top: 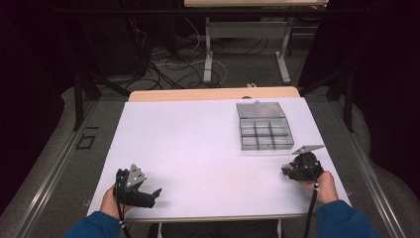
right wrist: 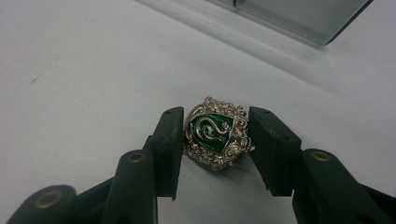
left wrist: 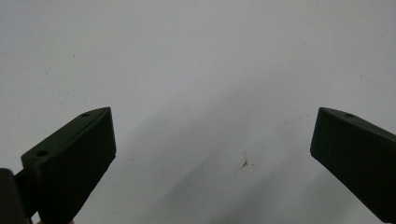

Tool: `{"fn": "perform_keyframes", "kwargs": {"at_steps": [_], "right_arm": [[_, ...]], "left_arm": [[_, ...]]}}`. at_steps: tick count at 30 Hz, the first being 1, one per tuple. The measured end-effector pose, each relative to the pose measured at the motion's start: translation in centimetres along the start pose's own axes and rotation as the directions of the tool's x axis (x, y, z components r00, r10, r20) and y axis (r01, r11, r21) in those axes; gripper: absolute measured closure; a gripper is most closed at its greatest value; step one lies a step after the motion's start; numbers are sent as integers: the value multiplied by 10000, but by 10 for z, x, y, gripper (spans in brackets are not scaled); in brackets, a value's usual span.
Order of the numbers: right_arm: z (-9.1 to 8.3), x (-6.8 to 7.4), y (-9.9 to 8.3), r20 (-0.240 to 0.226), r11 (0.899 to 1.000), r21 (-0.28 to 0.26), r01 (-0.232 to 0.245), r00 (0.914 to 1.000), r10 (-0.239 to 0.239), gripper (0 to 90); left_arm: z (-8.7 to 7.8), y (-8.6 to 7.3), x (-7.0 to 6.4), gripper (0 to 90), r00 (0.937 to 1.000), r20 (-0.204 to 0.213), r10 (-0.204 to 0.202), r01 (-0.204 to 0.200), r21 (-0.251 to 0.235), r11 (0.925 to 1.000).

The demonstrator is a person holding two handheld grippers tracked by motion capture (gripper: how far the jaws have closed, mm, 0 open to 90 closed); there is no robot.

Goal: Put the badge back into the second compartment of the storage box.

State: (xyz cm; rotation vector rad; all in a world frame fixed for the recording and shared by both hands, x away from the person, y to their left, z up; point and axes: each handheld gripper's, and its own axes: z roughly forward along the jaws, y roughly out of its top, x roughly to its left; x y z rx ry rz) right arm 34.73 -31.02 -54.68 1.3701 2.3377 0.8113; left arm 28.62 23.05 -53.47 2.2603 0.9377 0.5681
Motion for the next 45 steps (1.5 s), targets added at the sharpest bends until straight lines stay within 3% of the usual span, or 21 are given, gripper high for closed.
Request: {"fn": "perform_keyframes", "kwargs": {"at_steps": [11,13,22,32,45], "right_arm": [[0,2,0,176,10000,5,26,9998,-26,571],[-5,3,2,238,9996,-264,56,9997,-50,651],[-8,5,1,292,9996,-254,136,9995,-128,676],[-12,5,0,95,9986,-491,-181,9998,185,734],[-17,9,0,-360,9985,-550,-15,9994,-4,836]], "left_arm": [[0,0,0,3,10000,-26,34,-34,31,10000],[1,0,0,3,10000,-15,31,-31,38,10000],[1,0,0,3,10000,8,13,-13,65,10000],[2,0,0,3,10000,34,11,-11,29,10000],[3,0,-2,3,10000,84,24,-25,116,9999]]}}
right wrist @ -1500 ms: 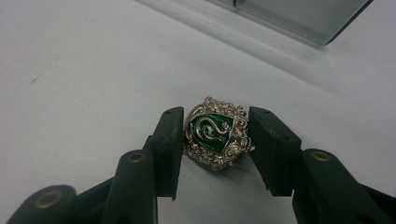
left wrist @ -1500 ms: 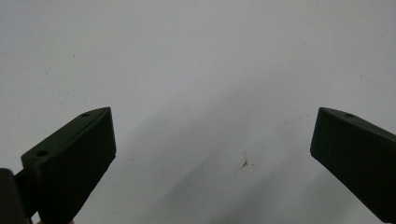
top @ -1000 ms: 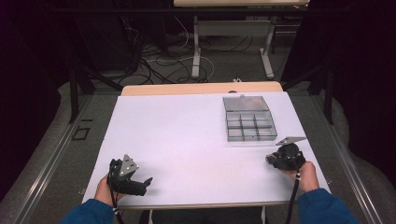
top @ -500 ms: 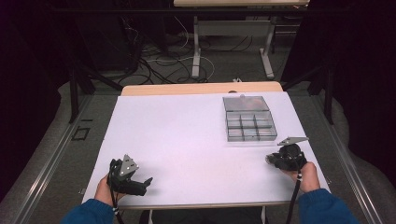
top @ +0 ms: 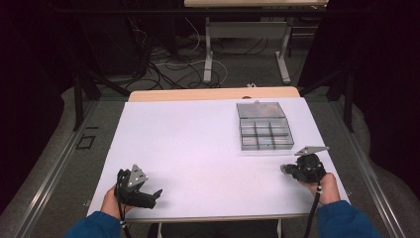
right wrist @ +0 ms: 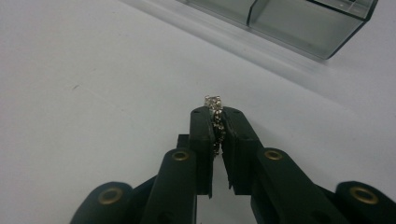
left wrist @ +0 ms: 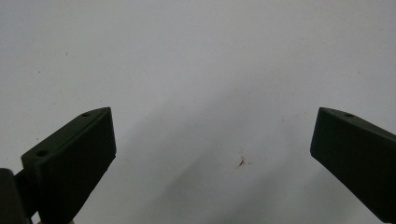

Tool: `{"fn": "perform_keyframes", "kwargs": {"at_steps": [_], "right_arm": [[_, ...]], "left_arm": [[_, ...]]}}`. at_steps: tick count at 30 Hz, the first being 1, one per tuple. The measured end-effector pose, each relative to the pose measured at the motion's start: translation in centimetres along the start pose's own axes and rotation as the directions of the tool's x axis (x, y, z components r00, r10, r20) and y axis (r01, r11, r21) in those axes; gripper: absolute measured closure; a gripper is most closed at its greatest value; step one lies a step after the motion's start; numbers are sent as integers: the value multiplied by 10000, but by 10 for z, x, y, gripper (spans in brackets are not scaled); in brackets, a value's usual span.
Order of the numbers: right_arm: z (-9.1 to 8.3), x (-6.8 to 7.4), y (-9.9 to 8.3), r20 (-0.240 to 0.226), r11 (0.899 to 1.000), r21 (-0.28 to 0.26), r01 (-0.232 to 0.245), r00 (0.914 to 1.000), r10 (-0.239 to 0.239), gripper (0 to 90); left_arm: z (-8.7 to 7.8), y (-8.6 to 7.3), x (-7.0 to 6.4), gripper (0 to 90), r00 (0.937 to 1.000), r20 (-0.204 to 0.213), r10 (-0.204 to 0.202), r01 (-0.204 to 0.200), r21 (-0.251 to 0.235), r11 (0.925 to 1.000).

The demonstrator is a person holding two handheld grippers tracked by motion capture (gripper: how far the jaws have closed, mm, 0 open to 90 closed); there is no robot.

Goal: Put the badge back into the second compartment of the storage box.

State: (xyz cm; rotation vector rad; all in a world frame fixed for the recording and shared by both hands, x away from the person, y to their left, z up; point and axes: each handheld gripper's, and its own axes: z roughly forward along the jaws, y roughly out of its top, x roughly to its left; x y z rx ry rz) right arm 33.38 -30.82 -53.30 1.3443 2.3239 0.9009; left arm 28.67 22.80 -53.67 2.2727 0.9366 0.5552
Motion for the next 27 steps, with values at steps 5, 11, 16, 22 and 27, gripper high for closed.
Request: {"fn": "perform_keyframes", "kwargs": {"at_steps": [5,11,16,22,27], "right_arm": [[-1,4,0,-71,9998,-28,186,9998,-187,869],[-1,5,0,-22,9997,-30,231,9997,-231,872],[-2,7,1,1,9990,-132,434,9991,-434,872],[-6,9,1,117,9977,-330,595,9982,-592,872],[-9,11,2,195,9968,-492,633,9979,-624,872]], "left_arm": [[0,0,0,3,10000,-11,-7,6,-9,10000],[0,0,0,3,10000,-1,-10,10,-20,10000],[0,0,0,3,10000,-9,-8,8,-14,10000],[0,0,0,3,10000,-3,-9,9,-33,10000],[0,0,0,3,10000,-47,9,-10,-17,10000]]}}
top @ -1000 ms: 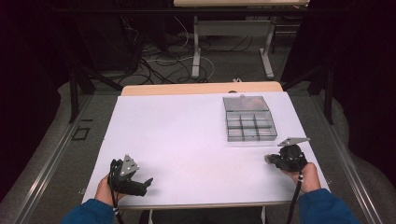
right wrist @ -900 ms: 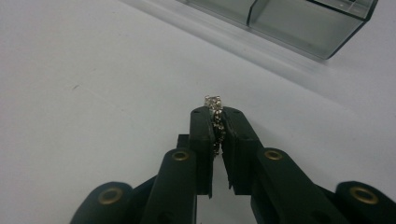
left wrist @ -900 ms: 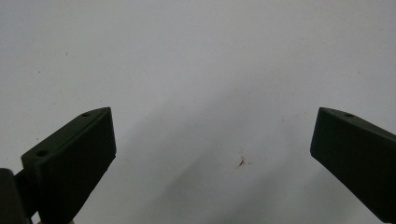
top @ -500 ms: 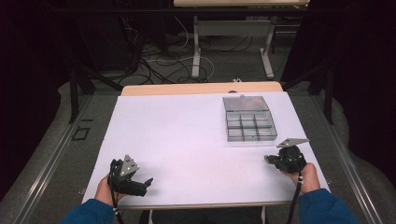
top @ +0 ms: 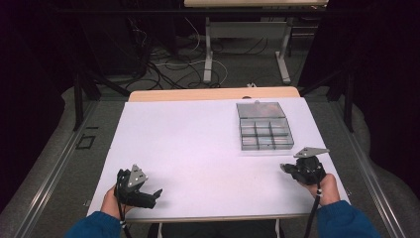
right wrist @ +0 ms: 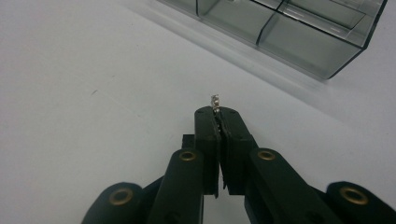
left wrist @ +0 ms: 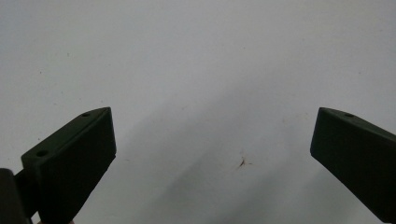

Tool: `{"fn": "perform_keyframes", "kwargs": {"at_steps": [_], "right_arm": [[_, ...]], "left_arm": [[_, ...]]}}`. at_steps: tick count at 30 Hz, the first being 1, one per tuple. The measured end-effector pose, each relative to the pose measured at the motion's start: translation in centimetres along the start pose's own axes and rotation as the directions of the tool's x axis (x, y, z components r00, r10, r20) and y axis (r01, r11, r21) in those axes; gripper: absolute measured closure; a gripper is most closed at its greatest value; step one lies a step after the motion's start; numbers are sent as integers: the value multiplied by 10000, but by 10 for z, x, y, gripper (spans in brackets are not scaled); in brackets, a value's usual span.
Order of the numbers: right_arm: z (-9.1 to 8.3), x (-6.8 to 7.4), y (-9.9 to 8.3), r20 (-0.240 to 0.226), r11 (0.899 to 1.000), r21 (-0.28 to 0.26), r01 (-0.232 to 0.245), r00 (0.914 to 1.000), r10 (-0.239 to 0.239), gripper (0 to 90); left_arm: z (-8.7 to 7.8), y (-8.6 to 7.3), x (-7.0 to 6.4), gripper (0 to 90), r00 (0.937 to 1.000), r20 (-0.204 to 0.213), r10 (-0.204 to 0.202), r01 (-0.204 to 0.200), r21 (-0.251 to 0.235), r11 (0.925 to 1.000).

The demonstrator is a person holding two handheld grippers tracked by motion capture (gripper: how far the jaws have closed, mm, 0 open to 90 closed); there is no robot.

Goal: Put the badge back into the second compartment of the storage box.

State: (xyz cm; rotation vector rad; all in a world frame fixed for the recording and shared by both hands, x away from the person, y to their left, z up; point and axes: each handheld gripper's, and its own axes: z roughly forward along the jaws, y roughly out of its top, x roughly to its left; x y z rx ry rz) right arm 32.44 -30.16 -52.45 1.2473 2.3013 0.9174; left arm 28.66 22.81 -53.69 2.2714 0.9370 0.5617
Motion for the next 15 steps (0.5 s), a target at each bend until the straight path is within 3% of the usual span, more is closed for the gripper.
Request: {"fn": "perform_keyframes", "kwargs": {"at_steps": [8,15], "right_arm": [[-7,4,5,136,9972,-747,-20,9999,30,872],[-7,6,7,174,9964,-846,110,9998,-95,872]], "left_arm": [[-1,-1,0,3,10000,-44,-24,24,-49,10000],[-1,-2,1,3,10000,-23,14,-14,19,10000]]}}
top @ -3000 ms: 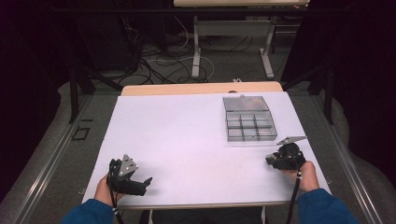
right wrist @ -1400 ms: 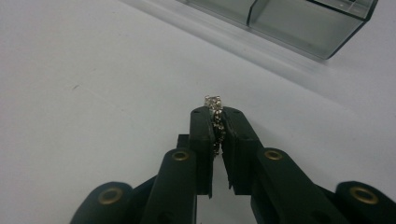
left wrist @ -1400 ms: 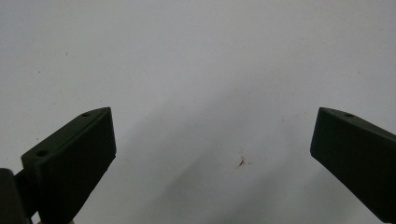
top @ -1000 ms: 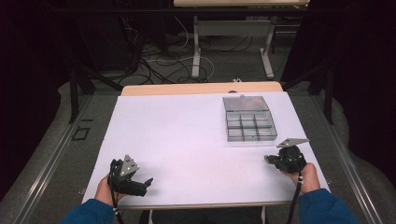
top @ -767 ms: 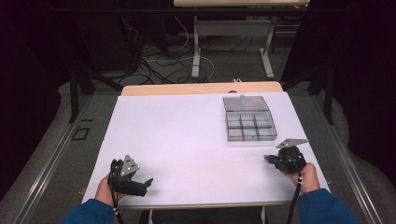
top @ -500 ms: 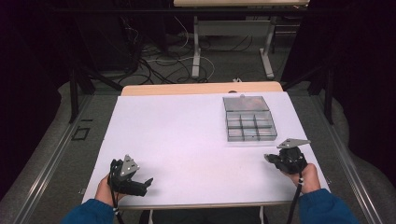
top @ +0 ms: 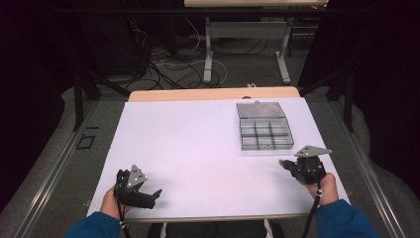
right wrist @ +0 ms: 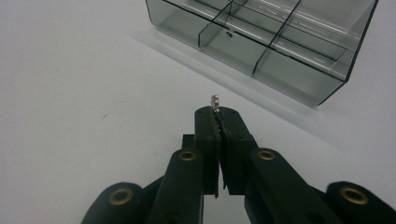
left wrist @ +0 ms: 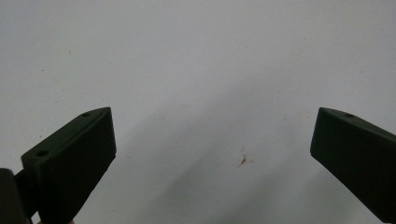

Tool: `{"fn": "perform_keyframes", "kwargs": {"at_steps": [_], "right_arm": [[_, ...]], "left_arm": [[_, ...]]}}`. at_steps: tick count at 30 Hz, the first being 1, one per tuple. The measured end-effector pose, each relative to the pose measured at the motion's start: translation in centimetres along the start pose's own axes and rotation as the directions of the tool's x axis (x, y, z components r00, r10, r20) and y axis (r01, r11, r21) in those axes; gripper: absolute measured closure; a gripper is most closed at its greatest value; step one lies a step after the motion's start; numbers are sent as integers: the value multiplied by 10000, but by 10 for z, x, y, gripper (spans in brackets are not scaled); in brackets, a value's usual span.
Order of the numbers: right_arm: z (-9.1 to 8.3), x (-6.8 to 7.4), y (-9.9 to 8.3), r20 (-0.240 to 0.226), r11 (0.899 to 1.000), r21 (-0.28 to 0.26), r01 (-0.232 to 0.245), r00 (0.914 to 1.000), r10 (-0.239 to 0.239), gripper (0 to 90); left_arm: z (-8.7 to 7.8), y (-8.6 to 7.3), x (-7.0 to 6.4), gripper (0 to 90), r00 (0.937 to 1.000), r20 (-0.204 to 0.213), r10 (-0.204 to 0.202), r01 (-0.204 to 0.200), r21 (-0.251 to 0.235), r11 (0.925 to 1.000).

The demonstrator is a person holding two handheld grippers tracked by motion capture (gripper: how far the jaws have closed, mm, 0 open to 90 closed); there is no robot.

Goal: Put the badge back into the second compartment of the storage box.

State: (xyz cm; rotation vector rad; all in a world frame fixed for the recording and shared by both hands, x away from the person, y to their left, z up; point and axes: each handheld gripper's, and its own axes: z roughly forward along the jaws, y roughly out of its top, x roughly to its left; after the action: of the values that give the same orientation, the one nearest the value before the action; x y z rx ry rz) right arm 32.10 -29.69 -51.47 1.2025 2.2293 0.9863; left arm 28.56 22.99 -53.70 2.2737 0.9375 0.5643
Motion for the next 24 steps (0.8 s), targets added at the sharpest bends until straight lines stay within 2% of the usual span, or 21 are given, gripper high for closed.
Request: {"fn": "perform_keyframes", "kwargs": {"at_steps": [22,24], "right_arm": [[4,-2,11,4,9995,-271,156,9999,-156,872],[5,-1,12,79,9997,-254,58,10000,-56,872]], "left_arm": [[0,-1,0,3,9999,-96,-27,26,-52,10000],[0,-1,0,3,9999,-106,-27,26,-47,10000]]}}
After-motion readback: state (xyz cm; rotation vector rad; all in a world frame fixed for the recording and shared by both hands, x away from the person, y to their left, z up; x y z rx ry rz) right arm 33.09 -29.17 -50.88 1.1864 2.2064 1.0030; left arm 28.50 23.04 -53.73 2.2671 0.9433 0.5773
